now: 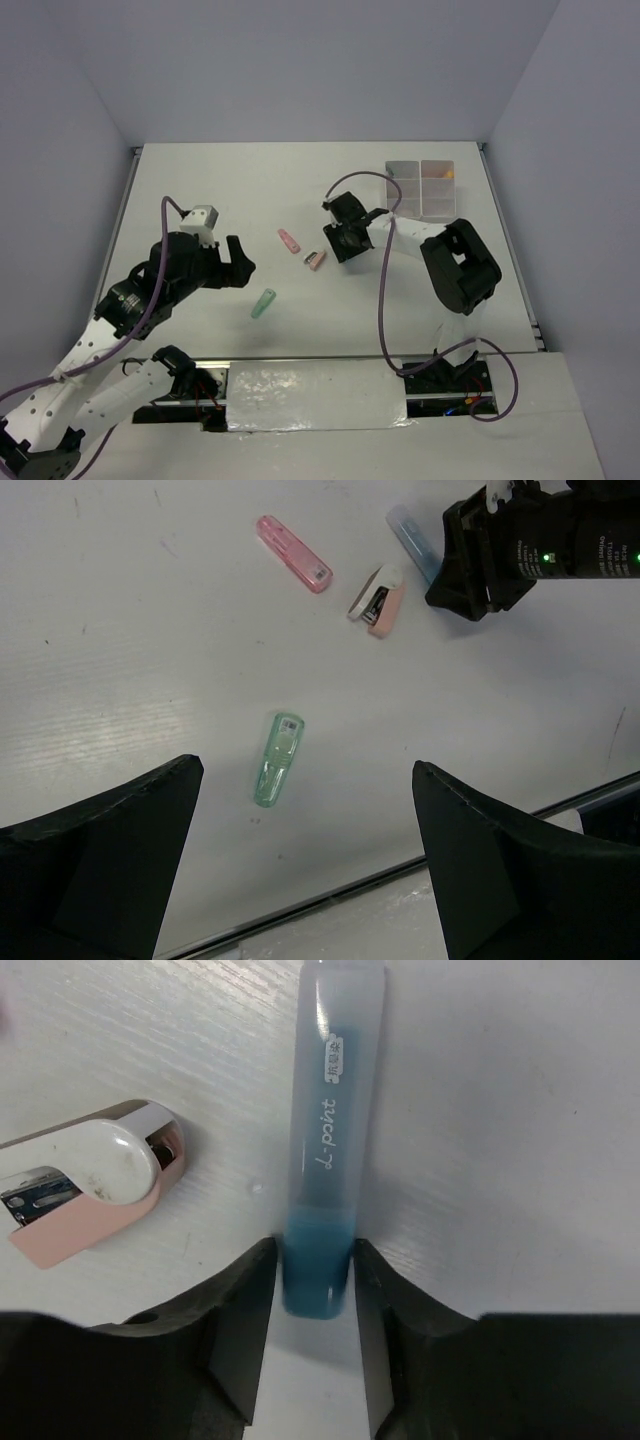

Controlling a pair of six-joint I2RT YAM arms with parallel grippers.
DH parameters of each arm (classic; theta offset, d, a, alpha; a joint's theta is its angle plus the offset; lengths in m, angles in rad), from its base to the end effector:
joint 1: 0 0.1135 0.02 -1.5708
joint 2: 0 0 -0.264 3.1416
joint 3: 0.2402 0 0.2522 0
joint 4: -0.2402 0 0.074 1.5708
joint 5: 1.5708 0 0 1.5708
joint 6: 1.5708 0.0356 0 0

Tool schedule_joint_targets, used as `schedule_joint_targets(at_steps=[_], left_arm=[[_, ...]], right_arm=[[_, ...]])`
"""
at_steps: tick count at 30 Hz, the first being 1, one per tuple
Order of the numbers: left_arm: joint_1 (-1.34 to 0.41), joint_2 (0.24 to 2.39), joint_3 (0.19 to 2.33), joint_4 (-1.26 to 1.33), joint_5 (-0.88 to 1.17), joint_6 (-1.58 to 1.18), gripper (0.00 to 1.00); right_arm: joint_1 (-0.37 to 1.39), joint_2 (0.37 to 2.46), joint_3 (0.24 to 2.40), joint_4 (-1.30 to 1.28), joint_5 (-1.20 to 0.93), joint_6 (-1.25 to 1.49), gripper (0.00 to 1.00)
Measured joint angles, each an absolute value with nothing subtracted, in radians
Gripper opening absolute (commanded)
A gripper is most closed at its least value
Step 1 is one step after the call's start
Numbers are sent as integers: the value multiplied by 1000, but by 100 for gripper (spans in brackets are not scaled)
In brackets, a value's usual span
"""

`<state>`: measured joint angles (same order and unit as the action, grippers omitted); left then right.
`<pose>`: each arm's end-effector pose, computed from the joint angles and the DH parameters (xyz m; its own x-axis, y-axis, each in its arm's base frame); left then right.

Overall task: Sort the stationery into containers
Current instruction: Pick up the pen from the center of the board.

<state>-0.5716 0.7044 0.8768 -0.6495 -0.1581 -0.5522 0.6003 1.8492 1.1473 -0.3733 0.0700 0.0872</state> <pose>0.1265 -0.0747 0.3355 -0.5473 -0.2639 -0.7942 0.1521 0.9018 -0.4044 0.3071 0.2072 0.1587 -0.7698 -0.4217 -0.4791 -0.4708 0.8820 -0.0199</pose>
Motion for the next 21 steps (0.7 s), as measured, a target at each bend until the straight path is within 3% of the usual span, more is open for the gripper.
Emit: schedule_joint_targets(at_steps=[1, 2, 3, 4, 9, 16, 21], left_arm=[[-572, 705, 876, -650, -154, -552, 99], [-572, 705, 876, -649, -151, -552, 99], [-572, 705, 876, -647, -150, -552, 99], [-572, 706, 876, -646, -150, -552, 99], [-572, 727, 877, -620, -134, -556, 99], [-571, 828, 913, -477, -22, -695, 99], [-571, 921, 930, -324, 88, -813, 99]], right_arm=[[598, 1853, 1153, -371, 67, 86, 28], [597, 1854, 1154, -368, 65, 80, 19], [596, 1854, 1154, -369, 62, 80, 2], [595, 1854, 1154, -368, 57, 80, 0], [590, 1794, 1106, -372, 20, 84, 0], [630, 1424, 1045, -410, -123, 72, 0], [689, 1276, 1045, -435, -216, 50, 0]])
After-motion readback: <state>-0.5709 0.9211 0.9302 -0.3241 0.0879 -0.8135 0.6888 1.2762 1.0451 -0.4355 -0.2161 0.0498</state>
